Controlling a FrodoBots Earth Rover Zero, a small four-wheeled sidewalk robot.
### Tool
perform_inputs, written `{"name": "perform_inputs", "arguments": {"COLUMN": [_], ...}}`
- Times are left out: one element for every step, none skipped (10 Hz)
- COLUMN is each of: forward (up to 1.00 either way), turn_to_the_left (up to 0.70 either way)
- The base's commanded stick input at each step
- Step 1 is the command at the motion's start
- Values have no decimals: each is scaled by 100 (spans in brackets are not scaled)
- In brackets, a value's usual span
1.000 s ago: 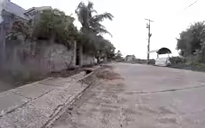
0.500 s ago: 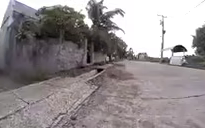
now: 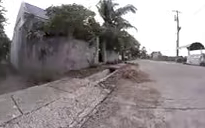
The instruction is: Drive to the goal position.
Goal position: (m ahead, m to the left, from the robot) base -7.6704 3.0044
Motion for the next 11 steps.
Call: {"name": "perform_inputs", "arguments": {"forward": [0, 0, 0, 0, 0, 0, 0, 0, 0, 0, 0], "turn_to_the_left": [0, 0, 0, 0, 0, 0, 0, 0, 0, 7, 45]}}
